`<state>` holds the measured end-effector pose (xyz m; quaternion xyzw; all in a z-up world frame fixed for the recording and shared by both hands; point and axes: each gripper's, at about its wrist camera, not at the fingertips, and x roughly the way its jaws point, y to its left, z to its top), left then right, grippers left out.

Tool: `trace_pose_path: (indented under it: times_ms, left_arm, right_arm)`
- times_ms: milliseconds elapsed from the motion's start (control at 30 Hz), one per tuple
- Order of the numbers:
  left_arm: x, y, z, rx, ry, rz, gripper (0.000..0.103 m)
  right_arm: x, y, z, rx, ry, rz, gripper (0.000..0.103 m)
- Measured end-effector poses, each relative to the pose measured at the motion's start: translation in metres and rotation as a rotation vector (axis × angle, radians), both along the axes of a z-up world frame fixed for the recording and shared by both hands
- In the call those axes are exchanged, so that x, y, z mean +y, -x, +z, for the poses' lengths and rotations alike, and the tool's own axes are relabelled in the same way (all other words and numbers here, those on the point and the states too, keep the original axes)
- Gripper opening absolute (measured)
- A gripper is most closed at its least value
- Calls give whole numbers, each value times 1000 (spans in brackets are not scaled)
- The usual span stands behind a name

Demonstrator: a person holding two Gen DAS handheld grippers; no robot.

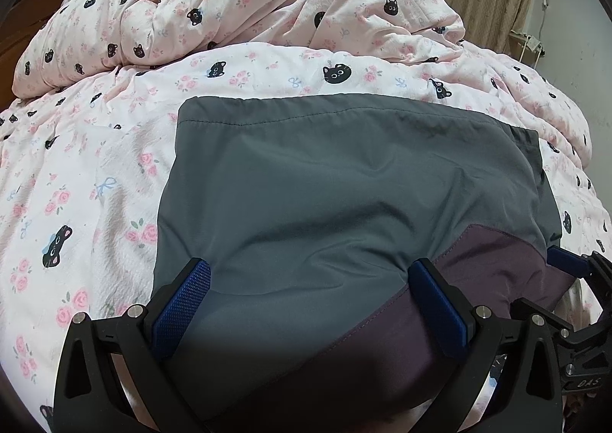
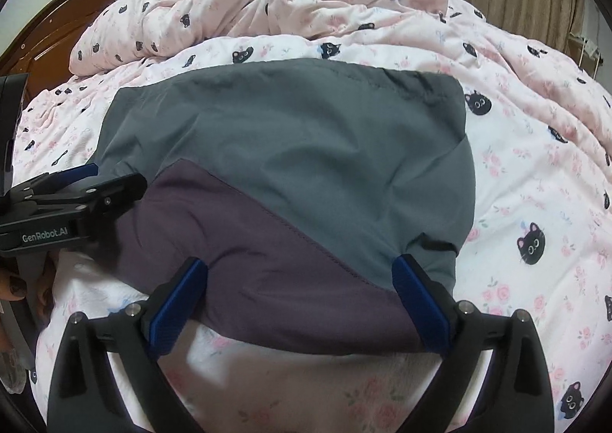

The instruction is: Fold clothes

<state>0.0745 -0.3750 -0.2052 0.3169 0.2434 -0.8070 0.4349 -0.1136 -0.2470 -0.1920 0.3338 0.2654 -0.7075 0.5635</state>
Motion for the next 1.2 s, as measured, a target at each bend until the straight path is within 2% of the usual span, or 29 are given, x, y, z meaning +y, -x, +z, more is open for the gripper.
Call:
trace_pose_path:
  times_ms: [233, 367, 467, 600, 633, 767, 867, 1033, 1133, 1167, 1200]
  left_arm:
    - [0, -2, 0, 15, -8, -1, 103]
    - [-1, -3, -1, 24, -12, -2, 103]
    - [-1, -3, -1, 25, -13, -2, 103]
    - [-1, -2, -1, 24, -13, -2, 103]
    - [-1, -2, -1, 24, -13, -3, 103]
    - [-1, -2, -1, 24, -13, -4, 103]
    - [-2, -3, -1, 25, -13, -4, 103]
    - [-2, -3, -1, 25, -14, -4, 103]
    - [-2, -2, -2, 26, -14, -4, 103]
    - [-2, -3, -1, 26, -14, -4, 103]
    - [-2, -3, -1, 26, -15, -4, 103]
  right_arm:
    - [3, 0, 5, -1, 15, 1, 100]
    - [29, 10, 31, -43, 127, -25, 101]
    - [60, 42, 39, -246, 222, -114, 101]
    - [84, 87, 30, -487, 252, -258, 101]
    - [89, 96, 25, -575, 282, -268, 101]
    - [91, 111, 7, -820, 320, -259, 101]
    - [84, 111, 0, -886, 316, -246, 101]
    - [65, 102, -4, -908, 302, -220, 97]
    - [57, 97, -7, -885, 293, -231, 89]
    - [55, 96, -9, -873, 288, -238, 82]
    - [53, 94, -10, -861, 284, -245, 71]
